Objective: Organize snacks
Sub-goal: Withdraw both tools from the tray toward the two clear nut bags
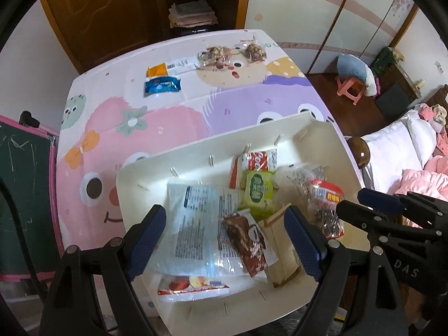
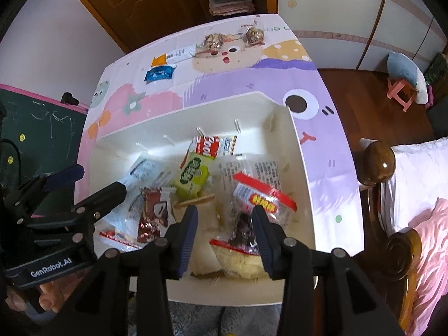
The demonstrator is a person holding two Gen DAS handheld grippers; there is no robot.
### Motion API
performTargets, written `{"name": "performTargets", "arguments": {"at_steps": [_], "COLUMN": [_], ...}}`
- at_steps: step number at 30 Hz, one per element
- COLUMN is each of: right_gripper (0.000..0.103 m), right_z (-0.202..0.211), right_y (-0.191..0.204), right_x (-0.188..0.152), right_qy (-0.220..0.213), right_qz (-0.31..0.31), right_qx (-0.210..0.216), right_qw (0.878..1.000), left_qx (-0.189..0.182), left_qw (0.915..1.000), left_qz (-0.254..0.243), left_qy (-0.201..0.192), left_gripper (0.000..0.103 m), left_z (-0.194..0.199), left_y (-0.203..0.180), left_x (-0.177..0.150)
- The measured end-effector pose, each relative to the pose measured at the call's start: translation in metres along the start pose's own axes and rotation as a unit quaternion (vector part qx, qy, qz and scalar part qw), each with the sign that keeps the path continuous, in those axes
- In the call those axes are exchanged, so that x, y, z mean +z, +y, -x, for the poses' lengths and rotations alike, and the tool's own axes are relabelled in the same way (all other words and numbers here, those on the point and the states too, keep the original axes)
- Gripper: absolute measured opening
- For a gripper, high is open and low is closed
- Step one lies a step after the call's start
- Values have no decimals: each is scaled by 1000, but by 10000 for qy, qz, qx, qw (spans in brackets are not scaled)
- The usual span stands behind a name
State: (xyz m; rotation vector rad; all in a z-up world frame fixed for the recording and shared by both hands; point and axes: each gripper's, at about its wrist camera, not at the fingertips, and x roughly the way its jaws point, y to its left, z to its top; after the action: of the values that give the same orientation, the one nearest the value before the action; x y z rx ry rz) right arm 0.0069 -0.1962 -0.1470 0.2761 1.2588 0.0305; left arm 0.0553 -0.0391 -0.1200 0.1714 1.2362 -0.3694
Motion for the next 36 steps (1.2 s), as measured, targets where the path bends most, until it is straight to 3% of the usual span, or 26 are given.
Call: {"name": "performTargets", "arguments": {"at_steps": [9,14,19,26,36], "right_gripper": [47,47,47,47,47], "right_z": [13,21,30,39,14], "right_y": [-8,-19,-31,-50,-73], "right_x": [40,71,118,188,267], "right_qy": [-210,-319,-592,-959,-934], "right_qz": [11,-95,-18,82,-30], "right_qx": [79,167,-30,-358,-178], "right_qw": [9997,9993,9982,9947,9955], "left_qx": [-144,-190,-135,-54,221], "left_qw": [9996,9989,9980,9976,9975], "left_qz": [-123,-104,-108,-38,-36], "left_qy": [-220,-413,-605,-696,-676], "left_gripper": [85,86,86,86,86], "left_z": [15,21,20,1,-45], "left_y": [-3,-4,-8,-12,-9], "left_x": [48,91,143,209,273]}}
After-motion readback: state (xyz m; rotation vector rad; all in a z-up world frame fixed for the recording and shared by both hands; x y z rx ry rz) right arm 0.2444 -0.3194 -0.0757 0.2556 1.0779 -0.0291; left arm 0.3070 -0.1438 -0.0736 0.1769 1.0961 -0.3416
